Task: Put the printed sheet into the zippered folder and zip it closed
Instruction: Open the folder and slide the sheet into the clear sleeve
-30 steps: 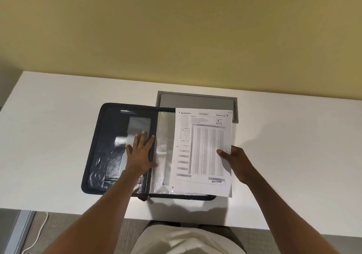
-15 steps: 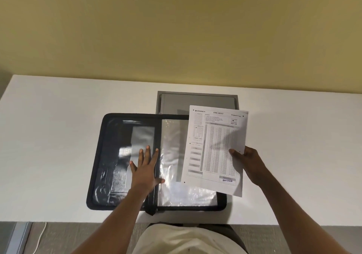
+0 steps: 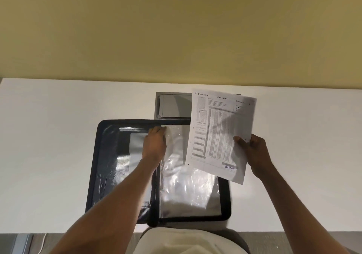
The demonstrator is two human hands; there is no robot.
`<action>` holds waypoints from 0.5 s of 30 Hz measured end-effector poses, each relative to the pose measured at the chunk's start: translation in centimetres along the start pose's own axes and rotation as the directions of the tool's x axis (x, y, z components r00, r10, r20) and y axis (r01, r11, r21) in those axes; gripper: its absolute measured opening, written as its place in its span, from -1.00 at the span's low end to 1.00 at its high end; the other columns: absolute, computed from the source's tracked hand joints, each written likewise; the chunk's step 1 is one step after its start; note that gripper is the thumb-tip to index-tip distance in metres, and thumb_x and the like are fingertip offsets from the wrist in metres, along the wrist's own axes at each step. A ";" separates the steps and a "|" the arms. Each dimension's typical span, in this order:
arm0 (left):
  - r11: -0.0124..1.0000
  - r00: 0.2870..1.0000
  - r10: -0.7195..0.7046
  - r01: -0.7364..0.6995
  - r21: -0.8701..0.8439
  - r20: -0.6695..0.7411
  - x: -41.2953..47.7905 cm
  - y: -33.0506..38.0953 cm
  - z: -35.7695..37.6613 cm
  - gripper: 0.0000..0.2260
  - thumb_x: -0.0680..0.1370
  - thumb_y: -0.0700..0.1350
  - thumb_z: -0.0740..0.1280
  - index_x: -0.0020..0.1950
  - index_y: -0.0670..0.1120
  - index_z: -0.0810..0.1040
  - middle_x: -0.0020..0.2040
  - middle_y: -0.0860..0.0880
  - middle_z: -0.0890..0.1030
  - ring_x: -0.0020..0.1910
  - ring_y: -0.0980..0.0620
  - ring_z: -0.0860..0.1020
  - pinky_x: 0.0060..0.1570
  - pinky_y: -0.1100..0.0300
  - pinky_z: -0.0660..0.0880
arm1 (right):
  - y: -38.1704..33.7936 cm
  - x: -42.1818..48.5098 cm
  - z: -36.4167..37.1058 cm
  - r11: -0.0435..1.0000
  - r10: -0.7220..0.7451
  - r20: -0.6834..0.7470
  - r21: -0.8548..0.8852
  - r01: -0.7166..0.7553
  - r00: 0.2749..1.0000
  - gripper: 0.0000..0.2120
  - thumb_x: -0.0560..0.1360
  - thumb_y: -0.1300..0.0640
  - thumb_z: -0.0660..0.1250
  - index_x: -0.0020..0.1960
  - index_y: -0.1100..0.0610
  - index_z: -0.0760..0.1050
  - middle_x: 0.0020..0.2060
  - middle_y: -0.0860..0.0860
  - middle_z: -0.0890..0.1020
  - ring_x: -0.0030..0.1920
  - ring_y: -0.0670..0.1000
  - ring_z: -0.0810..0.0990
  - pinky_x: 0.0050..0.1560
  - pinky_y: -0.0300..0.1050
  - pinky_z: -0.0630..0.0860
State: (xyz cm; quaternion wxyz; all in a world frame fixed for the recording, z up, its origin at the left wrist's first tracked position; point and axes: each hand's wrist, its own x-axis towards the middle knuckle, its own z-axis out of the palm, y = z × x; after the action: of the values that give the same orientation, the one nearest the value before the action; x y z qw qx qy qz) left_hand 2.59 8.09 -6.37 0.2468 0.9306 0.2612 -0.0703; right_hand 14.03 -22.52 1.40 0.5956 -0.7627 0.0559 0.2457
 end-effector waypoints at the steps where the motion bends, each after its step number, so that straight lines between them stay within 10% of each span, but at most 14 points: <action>1: 1.000 1.000 0.020 -0.020 0.007 0.004 0.9 0.1 0.0 -0.63 0.66 -0.28 0.19 0.45 -0.11 0.54 0.38 -0.12 0.56 0.33 -0.15 0.48 0.27 -0.06 0.50 | -0.2 0.1 0.0 1.000 -0.007 -0.018 0.013 0.007 1.000 -0.93 0.59 0.19 0.41 -0.02 0.18 0.65 -0.27 -0.03 0.74 -0.31 -0.08 0.70 -0.32 -0.24 0.60; 15: 0.992 0.994 0.111 -0.111 0.055 -0.001 4.8 0.0 -0.7 -0.92 0.56 -0.23 0.40 -0.07 -0.14 0.70 0.02 -0.07 0.66 0.06 -0.12 0.56 -0.08 0.00 0.56 | -1.7 1.4 -1.9 0.999 0.018 -0.141 0.033 -0.013 0.990 -0.84 0.60 0.18 0.40 0.13 0.22 0.67 -0.06 0.08 0.77 -0.11 0.02 0.74 -0.13 -0.13 0.69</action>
State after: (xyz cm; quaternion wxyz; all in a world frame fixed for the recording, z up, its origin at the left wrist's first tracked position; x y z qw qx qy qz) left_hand 6.67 10.61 -7.02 0.2240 0.9502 0.2076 -0.0616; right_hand 16.48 -23.54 2.63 0.6003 -0.7682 0.1077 0.1946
